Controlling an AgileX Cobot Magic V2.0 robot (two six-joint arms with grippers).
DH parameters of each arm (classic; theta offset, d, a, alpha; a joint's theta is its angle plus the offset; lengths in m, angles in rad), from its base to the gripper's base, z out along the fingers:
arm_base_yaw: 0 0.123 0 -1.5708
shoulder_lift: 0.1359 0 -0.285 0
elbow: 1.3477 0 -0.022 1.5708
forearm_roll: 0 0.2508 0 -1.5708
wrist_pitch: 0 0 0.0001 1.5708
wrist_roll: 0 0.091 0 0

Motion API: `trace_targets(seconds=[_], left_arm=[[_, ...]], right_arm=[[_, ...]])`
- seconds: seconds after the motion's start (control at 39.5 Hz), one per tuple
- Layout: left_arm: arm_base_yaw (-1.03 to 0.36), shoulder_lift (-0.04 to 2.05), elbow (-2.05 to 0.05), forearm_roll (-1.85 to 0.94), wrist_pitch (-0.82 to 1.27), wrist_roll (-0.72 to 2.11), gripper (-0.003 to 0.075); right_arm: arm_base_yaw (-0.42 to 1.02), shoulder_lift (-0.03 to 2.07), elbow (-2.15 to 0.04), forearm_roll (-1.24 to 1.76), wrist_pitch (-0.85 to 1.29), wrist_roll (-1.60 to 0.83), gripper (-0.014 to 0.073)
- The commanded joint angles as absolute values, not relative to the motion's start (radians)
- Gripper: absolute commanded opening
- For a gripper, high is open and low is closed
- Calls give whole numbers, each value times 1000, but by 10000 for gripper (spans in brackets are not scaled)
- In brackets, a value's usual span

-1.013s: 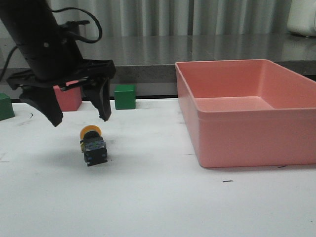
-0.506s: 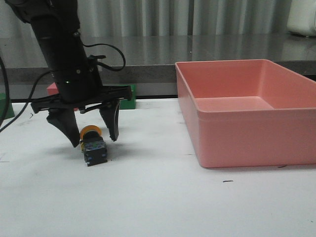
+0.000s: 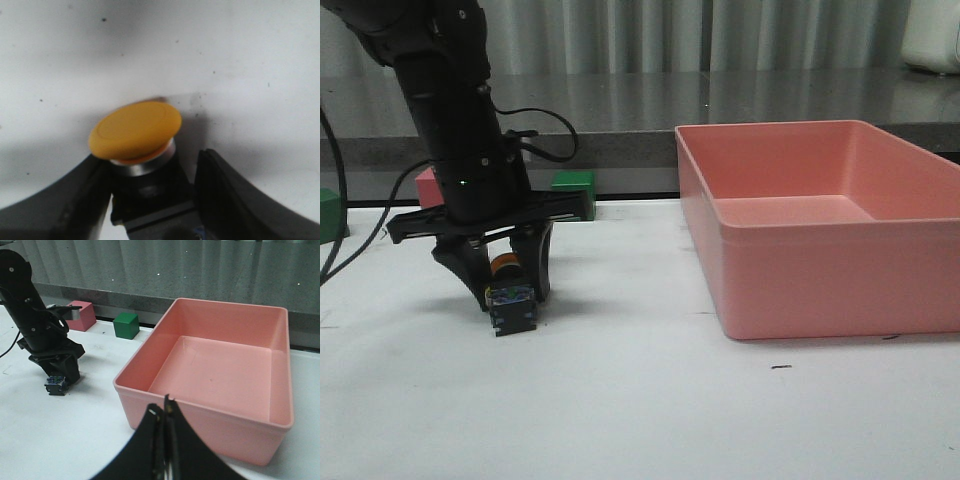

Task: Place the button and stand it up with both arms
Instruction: 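Lower the left gripper over the lying button and grasp it, then lift the button with the left gripper and rotate it cap-up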

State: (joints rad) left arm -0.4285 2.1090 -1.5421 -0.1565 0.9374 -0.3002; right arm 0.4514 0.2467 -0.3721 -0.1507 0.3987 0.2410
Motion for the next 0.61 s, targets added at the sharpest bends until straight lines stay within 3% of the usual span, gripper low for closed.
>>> trace_targets(seconds=[0.0,0.28,0.58], left_arm=[[-431,2043,-1572,-152,934,-310,192],[-431,1935,-1510,-42,848,-321,190],[-431,1710,-1141,106,324,-321,190]], right_arm=[[446,254,-399,-169,310,231,-62],[446,254,-399,-169,310,231,-62],[446,254,-399,-169,310,231,-62]])
